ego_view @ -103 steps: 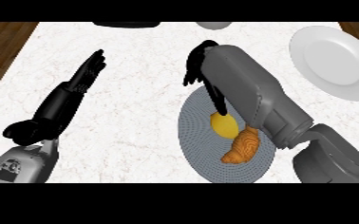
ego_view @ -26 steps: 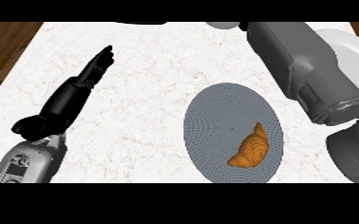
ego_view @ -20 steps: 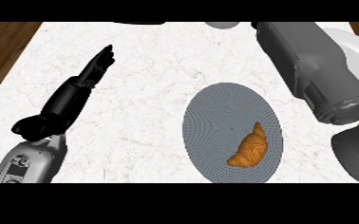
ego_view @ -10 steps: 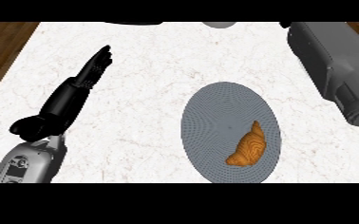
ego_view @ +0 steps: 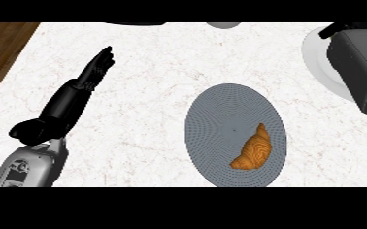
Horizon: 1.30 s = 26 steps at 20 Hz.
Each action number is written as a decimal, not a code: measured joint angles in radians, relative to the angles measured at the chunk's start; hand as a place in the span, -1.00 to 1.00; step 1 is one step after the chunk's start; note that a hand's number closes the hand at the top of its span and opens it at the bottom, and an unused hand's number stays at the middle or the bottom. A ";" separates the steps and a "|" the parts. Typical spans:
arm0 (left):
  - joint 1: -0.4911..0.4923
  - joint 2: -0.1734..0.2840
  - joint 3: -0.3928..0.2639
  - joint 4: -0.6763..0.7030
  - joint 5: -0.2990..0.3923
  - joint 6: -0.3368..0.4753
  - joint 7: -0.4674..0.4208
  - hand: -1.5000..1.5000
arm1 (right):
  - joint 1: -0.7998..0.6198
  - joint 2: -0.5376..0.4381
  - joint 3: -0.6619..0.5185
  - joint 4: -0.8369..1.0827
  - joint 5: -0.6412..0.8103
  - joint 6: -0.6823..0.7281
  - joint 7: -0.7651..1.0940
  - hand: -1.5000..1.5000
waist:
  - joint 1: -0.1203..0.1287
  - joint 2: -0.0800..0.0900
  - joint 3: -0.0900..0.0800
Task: Pick the lemon from the placemat and place it in the plate
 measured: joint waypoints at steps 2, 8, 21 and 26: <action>0.007 -0.002 -0.003 -0.006 -0.001 -0.002 0.002 0.00 | 0.035 -0.015 -0.015 0.000 -0.012 -0.011 -0.005 1.00 | 0.000 -0.001 0.000; 0.015 0.001 0.009 -0.003 0.000 -0.006 -0.007 0.00 | 0.124 -0.054 -0.130 0.000 -0.122 -0.051 -0.028 -1.00 | -0.006 -0.001 0.002; 0.018 -0.007 0.011 -0.002 -0.006 -0.019 -0.008 0.00 | 0.249 -0.102 -0.219 -0.029 -0.197 -0.233 -0.185 -1.00 | 0.001 -0.003 0.004; 0.006 -0.011 0.017 0.012 -0.011 -0.017 0.000 0.00 | 0.246 -0.084 -0.246 -0.086 -0.212 -0.356 -0.269 -1.00 | -0.009 -0.008 0.003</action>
